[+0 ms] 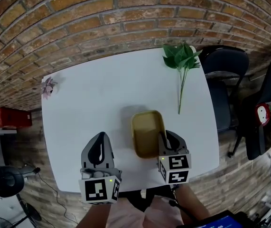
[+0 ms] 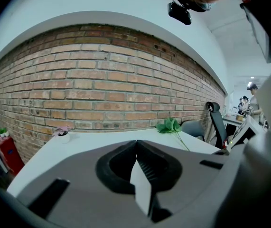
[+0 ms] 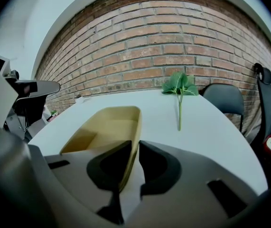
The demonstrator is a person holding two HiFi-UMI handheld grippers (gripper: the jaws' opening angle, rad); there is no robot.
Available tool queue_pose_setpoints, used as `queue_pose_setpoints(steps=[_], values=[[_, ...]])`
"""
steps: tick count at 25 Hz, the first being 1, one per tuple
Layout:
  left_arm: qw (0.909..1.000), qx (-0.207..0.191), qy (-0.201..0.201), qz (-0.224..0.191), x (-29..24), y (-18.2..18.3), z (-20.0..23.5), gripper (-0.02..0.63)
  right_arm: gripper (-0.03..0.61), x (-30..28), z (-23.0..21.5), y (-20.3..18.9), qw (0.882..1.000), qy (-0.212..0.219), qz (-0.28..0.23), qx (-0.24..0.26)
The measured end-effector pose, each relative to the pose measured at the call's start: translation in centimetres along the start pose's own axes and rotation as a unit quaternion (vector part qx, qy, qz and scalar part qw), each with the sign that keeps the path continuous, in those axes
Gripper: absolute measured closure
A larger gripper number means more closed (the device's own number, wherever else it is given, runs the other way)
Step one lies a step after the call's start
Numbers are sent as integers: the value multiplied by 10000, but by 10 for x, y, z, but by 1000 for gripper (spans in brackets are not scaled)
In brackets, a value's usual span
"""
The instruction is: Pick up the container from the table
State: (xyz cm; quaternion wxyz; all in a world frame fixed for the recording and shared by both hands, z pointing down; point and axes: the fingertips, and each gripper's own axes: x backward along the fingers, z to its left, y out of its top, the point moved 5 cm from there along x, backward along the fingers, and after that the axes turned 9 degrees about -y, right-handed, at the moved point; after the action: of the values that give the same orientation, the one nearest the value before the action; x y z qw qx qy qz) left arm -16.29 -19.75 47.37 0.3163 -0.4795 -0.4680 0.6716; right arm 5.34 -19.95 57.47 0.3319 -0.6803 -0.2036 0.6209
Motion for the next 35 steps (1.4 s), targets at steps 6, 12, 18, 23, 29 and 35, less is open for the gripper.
queue_pose_setpoints(steps=[6, 12, 18, 23, 29, 35], values=[[10000, 0, -25, -25, -1, 1, -1, 604, 534, 0, 0, 0, 10000, -21, -2, -41], [10000, -9, -32, -48, -1, 3, -1, 604, 552, 0, -1, 4, 9999, -51, -24, -88], [9999, -25, -9, -117, 0, 8, -2, 604, 558, 2, 0, 7, 9999, -45, -89, -70], [9998, -46, -6, -173, 2, 14, -4, 604, 560, 6, -1, 13, 9998, -33, -182, -67], [9996, -81, -7, -276, 5, 23, -9, 604, 561, 13, -3, 25, 9994, -28, -354, -52], [9989, -136, -9, -445, 11, 36, -14, 604, 561, 26, -5, 42, 9981, -29, -619, -47]])
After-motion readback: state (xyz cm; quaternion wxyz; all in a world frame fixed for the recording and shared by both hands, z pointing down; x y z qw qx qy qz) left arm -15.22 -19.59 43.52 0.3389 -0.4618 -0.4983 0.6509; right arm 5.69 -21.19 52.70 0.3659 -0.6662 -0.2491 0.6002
